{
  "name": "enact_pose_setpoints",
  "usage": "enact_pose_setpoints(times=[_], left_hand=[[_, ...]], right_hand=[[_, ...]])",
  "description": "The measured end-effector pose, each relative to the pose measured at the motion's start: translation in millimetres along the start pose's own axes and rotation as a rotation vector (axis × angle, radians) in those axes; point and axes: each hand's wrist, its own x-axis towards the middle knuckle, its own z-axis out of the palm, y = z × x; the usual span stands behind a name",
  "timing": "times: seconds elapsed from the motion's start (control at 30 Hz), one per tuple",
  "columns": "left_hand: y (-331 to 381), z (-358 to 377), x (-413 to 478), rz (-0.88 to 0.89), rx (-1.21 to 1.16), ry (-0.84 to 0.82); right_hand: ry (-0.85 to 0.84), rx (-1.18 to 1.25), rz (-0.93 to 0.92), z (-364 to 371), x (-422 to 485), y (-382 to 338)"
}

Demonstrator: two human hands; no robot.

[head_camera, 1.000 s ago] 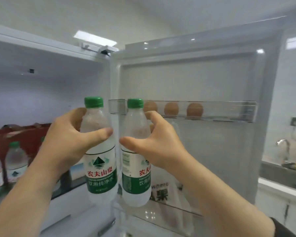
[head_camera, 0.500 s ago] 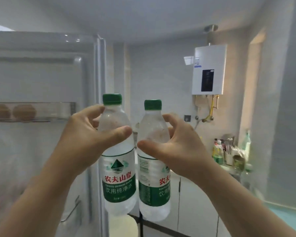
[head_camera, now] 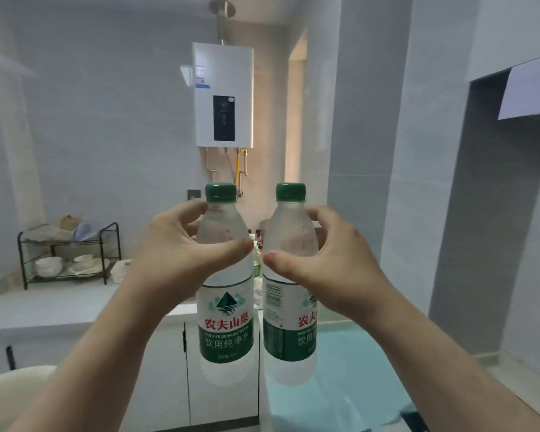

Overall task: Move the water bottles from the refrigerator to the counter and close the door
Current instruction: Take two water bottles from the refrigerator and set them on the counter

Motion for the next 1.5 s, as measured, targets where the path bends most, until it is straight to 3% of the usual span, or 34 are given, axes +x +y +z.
enact_pose_setpoints(times=[0.37,0.73,0.97,1.2,1.5], left_hand=[[-165,137,132,-0.067,-0.034,-0.177],[-386,299,188,-0.290,0.099,-0.146],[-521,347,186,-0.499,0.144,-0.129],[-583,364,188,-0.563,0.217,-0.141],[-576,357,201,-0.594,0.203,-0.223]], right_hand=[[0.166,-0.150,0.305,-16,90,184],[0.045,-0.169,0.514,24,166,452],[-0.055,-0.161,0.606,80,188,602],[-0.081,-0.122,0.654,110,196,671],[-0.121,-0.072,0.649,108,203,672]])
